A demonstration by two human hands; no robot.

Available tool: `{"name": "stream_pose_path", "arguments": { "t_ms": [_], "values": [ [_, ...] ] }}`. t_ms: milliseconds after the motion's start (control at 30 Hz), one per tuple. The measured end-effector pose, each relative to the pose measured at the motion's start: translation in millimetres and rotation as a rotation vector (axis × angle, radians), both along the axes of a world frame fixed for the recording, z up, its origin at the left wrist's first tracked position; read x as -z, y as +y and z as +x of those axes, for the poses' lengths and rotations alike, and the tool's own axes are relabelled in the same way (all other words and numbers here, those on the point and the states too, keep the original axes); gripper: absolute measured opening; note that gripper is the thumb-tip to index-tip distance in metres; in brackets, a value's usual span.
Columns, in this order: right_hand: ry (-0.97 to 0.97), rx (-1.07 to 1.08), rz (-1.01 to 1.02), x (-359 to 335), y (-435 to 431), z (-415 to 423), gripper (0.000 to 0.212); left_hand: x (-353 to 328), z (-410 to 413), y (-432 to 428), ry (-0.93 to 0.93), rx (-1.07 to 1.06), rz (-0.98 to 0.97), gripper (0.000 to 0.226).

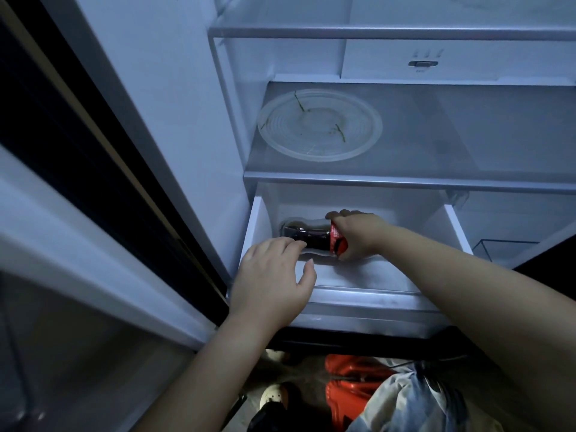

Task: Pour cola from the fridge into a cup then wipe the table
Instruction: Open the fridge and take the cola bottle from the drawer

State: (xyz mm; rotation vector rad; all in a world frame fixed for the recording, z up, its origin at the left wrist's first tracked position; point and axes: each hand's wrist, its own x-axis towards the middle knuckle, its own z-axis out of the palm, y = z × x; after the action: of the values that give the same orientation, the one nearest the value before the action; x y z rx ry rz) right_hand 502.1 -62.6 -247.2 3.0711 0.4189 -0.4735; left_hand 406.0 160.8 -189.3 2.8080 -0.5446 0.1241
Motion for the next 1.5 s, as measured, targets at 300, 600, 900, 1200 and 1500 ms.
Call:
{"name": "stream_pose_path", "arguments": {
  "t_ms": [300, 600, 900, 1200, 1500],
  "values": [
    [-0.145, 0.029, -0.087, -77.3, -12.8, -50.3, 0.076, -2.1, -2.3, 0.8, -0.083, 0.020, -0.043, 0.059],
    [-0.254, 0.143, 0.091, -155.0, -18.6, -128.3, 0.084, -8.7, -11.1, 2.2, -0.207, 0.101, -0.101, 0.074],
    [-0.274, 0.109, 0.227, -152.9, -23.6, -191.0, 0.087, -20.9, -45.8, -6.6, -0.516, 0.379, -0.081, 0.090],
    [-0.344, 0.064, 0.266, -140.0, -25.2, -200.5, 0.089, -51.6, -60.1, -38.6, -0.494, 0.427, 0.247, 0.100],
    [-0.427, 0.048, 0.321, -125.1, -32.9, -212.2, 0.107, -52.3, -67.6, -41.9, -0.497, 0.295, 0.182, 0.073]
  ]
}}
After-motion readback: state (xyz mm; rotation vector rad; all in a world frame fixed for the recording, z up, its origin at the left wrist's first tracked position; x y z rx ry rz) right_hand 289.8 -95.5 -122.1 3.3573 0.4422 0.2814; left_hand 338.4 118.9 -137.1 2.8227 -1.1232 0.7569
